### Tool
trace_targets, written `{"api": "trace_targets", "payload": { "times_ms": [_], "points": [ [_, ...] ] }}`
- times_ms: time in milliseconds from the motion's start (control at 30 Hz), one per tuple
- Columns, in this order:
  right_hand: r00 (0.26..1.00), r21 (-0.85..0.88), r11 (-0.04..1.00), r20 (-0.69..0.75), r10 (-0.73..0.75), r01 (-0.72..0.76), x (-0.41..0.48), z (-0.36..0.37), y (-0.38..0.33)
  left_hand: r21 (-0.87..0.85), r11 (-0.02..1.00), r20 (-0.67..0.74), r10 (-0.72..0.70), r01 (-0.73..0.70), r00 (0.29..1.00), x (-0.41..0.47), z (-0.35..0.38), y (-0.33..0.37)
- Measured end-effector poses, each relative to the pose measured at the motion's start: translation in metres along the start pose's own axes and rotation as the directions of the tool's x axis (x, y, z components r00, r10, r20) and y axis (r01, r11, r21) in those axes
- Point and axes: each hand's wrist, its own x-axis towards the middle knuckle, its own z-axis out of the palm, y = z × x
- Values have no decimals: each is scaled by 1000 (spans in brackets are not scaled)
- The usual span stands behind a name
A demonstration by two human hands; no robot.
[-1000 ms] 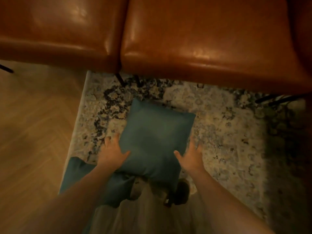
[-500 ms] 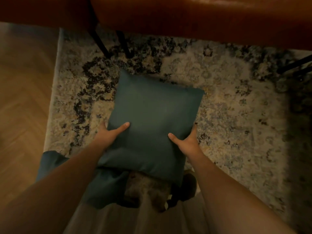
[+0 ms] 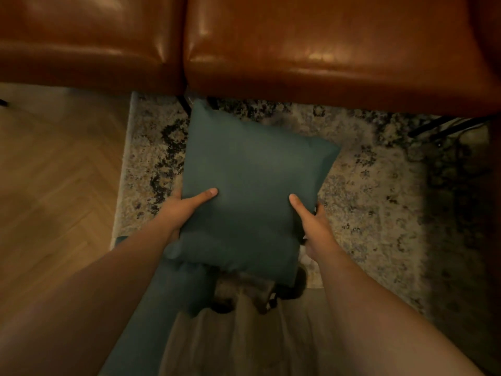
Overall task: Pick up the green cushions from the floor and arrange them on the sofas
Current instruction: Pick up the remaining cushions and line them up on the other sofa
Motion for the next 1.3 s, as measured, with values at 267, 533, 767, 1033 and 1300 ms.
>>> {"api": "trace_targets", "payload": {
  "times_ms": [267,533,767,1033,1300],
  "points": [
    [992,-13,992,24,-128,128,-145,3,-100,-14,993,-27,114,-114,993,-156,-29,99],
    [937,70,951,167,-308,300,-299,4,-203,-92,974,-74,201,-207,977,-323,-52,170],
    [860,40,896,263,-437,443,-434,-2,-255,-173,946,-138,254,-276,957,-457,-67,181],
    [702,-65,704,179,-689,707,-504,-3,-263,-151,945,-109,277,-291,955,-514,-83,177],
    [486,-224,460,77,-871,859,-547,-5,-289,79,859,-203,510,-505,836,-561,-72,249]
  ]
}}
